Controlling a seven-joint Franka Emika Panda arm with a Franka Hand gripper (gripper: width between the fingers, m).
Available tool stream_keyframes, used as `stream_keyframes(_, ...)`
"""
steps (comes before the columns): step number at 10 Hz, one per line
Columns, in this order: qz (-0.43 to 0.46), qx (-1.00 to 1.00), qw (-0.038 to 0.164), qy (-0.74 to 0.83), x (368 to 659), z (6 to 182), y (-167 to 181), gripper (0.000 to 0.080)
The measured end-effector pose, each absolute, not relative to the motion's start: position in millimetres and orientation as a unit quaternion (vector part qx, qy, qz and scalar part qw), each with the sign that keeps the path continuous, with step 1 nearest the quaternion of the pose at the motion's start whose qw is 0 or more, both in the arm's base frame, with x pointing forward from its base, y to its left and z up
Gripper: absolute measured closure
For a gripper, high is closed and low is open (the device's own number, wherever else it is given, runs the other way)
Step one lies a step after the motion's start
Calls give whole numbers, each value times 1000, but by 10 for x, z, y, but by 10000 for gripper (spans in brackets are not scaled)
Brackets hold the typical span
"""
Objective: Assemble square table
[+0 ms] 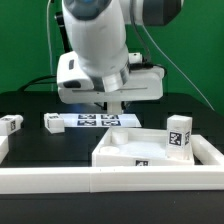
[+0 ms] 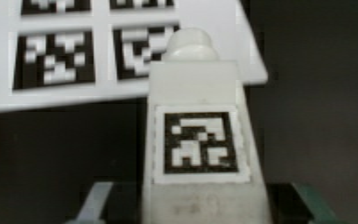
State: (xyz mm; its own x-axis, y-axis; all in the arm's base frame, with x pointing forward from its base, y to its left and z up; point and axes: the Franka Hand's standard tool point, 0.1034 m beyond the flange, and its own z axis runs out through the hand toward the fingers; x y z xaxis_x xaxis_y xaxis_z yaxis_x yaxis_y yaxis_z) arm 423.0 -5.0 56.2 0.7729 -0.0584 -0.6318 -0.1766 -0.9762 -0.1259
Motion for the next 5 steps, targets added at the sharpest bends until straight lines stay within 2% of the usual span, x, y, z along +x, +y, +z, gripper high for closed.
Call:
stream_keyframes(4, 225, -968, 89, 63, 4657, 981, -151, 509)
stream_keyframes(5, 196, -975, 85, 62, 4746, 1023, -154, 509)
